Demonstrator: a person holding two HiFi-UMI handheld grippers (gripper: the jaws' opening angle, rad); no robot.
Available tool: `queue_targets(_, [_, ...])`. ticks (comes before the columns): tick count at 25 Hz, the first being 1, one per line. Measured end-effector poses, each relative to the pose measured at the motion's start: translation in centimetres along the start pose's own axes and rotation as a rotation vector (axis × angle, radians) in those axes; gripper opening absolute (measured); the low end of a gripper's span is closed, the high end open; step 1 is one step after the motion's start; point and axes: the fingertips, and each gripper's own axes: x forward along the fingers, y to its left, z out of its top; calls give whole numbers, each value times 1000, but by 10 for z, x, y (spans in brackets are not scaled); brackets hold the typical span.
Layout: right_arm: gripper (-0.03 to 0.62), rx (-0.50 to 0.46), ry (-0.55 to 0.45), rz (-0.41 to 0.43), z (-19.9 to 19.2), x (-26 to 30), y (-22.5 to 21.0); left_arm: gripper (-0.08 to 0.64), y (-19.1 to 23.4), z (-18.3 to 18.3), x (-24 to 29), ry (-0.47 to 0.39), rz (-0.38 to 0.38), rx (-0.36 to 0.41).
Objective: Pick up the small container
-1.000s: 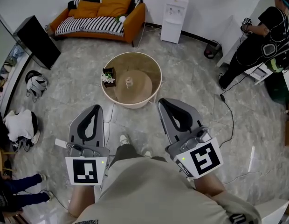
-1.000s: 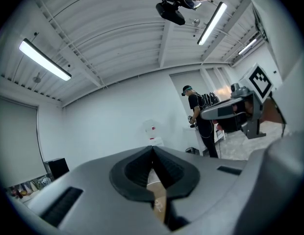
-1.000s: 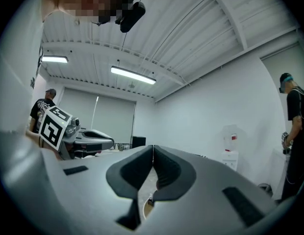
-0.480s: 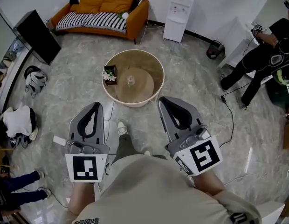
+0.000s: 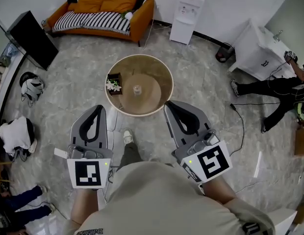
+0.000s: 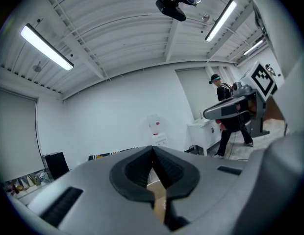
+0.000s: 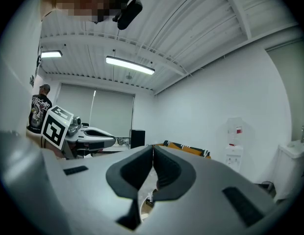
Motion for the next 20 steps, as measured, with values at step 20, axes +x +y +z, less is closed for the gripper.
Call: queue_targets(20, [-3, 16, 40, -93, 11, 222, -28, 6, 175, -28, 147, -24, -111, -40])
